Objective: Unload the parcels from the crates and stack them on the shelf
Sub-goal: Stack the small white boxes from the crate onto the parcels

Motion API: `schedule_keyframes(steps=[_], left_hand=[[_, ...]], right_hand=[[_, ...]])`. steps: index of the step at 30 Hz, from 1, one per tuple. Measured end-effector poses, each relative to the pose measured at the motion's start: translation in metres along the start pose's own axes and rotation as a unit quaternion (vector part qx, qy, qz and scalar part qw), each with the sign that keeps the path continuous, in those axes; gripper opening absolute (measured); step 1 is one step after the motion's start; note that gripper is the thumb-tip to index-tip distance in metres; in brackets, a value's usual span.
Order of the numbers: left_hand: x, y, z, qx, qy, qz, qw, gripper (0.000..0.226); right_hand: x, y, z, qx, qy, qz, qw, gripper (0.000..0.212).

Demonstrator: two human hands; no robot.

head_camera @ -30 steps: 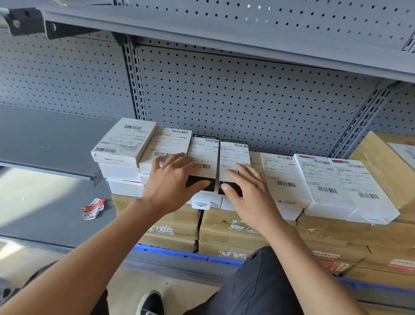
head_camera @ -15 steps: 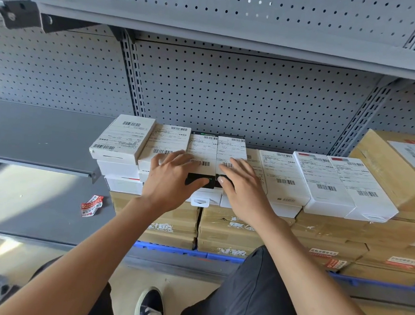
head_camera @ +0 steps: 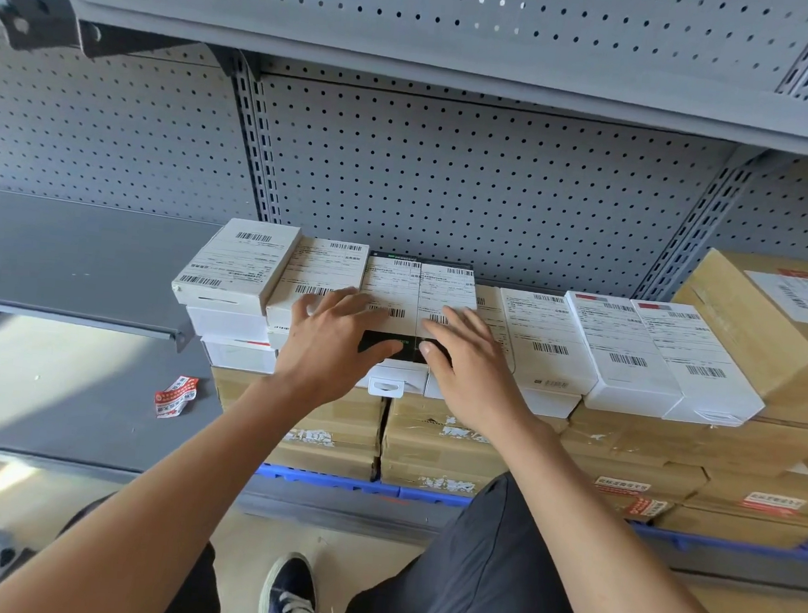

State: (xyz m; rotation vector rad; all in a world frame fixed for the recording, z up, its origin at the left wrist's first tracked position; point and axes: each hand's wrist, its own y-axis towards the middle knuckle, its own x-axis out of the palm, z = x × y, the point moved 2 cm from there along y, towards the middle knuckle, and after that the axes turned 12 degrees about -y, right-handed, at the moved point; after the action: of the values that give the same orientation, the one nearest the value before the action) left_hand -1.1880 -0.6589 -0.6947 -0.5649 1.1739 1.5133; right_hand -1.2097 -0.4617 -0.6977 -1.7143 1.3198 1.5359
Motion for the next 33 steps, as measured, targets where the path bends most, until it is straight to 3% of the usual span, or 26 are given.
schedule_keyframes(steps=[8,17,26,33], left_hand=[[-0.005,-0.001,0.006,-0.026,-0.002,-0.037,0.999,0.051],[-0.030,-0.032,0.011,-0.054,0.035,-0.013,0.998,0.045],[-0.082,-0.111,-0.033,-0.157,0.047,0.030,0.986,0.047],[-0.138,-0.202,-0.086,-0.285,0.078,0.064,0.953,0.047]], right_hand=[[-0.008,0.004,-0.001,0.001,-0.062,-0.016,0.998,0.044],[-0.027,-0.005,-0.038,-0.025,-0.056,-0.027,0.998,0.045],[-0.008,-0.011,-0.137,-0.136,0.000,-0.072,0.988,0.045],[0.033,-0.011,-0.249,-0.254,0.039,-0.119,0.959,0.045]])
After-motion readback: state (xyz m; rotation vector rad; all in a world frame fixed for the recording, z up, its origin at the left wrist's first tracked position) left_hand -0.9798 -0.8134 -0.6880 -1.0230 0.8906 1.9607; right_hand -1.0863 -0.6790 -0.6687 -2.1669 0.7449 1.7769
